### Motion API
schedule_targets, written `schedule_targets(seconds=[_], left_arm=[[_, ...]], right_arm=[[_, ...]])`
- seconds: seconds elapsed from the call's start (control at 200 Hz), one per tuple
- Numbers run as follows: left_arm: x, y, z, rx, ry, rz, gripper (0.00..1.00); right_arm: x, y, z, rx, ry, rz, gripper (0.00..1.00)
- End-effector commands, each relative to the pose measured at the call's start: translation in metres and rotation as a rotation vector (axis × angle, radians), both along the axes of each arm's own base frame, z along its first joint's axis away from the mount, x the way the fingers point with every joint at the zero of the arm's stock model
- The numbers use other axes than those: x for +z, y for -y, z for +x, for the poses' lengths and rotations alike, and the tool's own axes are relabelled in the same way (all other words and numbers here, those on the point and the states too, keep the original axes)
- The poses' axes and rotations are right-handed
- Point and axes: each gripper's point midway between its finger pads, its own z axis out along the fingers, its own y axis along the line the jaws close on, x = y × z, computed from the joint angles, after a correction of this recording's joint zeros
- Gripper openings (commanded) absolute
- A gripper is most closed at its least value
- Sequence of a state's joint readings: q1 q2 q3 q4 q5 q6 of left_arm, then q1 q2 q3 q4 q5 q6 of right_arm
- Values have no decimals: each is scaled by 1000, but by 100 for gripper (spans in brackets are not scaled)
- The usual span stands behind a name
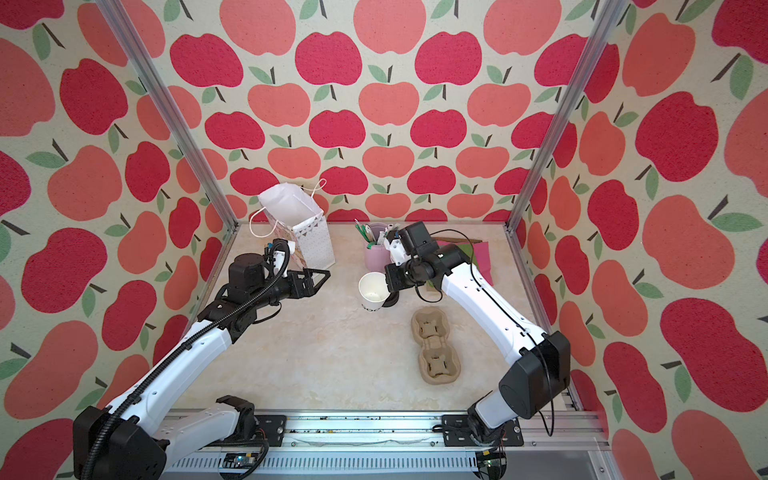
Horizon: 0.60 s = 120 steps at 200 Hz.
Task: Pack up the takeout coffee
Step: 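Carry the white cup toward the robot and set it upright on the table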
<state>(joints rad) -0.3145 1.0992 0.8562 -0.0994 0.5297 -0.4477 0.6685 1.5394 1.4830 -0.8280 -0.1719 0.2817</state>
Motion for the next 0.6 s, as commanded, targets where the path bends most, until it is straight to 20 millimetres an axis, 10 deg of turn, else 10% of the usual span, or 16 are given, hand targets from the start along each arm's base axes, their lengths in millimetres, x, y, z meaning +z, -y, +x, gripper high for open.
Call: schedule_targets(seconds=[0.0, 0.595], left_arm=[[-4, 5, -9, -64, 7, -3, 99], [-37, 13, -33, -137, -125, -3, 100]], right_arm=[[-16, -12, -7, 40, 0, -30, 0], [-86, -49, -65, 255, -48, -141, 0]])
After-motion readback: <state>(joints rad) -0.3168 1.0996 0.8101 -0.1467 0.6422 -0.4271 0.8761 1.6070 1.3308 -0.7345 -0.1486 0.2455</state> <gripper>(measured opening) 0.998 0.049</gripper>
